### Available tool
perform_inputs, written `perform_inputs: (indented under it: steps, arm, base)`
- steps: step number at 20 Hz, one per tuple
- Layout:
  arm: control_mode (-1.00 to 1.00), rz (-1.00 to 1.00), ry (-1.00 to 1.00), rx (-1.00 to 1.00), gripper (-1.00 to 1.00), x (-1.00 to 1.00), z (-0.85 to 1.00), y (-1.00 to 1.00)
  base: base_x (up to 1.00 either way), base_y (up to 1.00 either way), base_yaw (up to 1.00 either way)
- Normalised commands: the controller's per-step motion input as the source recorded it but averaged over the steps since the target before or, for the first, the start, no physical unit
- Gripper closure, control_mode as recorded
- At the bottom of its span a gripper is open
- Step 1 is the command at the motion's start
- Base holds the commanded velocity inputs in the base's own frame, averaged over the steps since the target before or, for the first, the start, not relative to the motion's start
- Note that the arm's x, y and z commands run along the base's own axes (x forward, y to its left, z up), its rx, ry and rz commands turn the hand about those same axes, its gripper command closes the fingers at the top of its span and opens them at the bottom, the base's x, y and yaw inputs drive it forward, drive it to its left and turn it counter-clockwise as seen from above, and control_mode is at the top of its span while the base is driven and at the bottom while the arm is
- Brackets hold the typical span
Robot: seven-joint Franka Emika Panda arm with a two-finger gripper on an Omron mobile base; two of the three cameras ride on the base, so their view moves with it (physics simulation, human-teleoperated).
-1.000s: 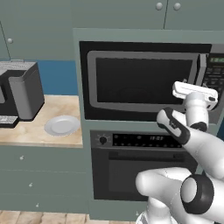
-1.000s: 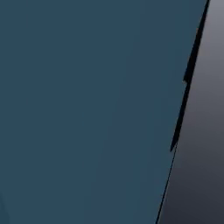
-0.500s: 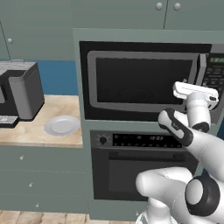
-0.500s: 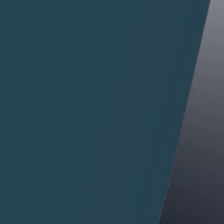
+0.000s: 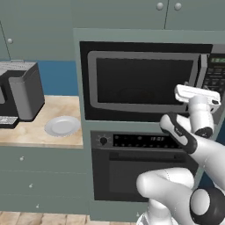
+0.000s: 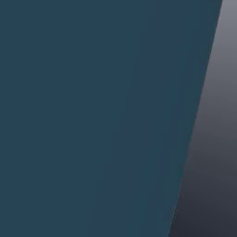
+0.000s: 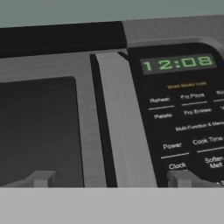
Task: Pick the carrot from the counter and place it in the microwave. Then turn on the microwave.
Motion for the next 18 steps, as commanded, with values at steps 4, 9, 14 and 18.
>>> perform_inputs:
  steps: [4, 9, 14, 18]
  arm:
    - [-1.0, 0.02, 0.0, 0.0, -1.0, -0.17, 0.02, 0.0]
    - [-1.0, 0.01, 0.0, 0.0, -1.0, -0.12, 0.11, -0.03]
    - [-1.0, 0.0, 0.0, 0.0, -1.0, -0.28, 0.1, -0.11]
    - [-1.0, 0.0, 0.0, 0.0, -1.0, -0.34, 0.02, -0.12]
  base:
    - [0.0, 0.0, 0.0]
    - [0.0, 0.0, 0.0]
    - [0.0, 0.0, 0.0]
    - [0.0, 0.0, 0.0]
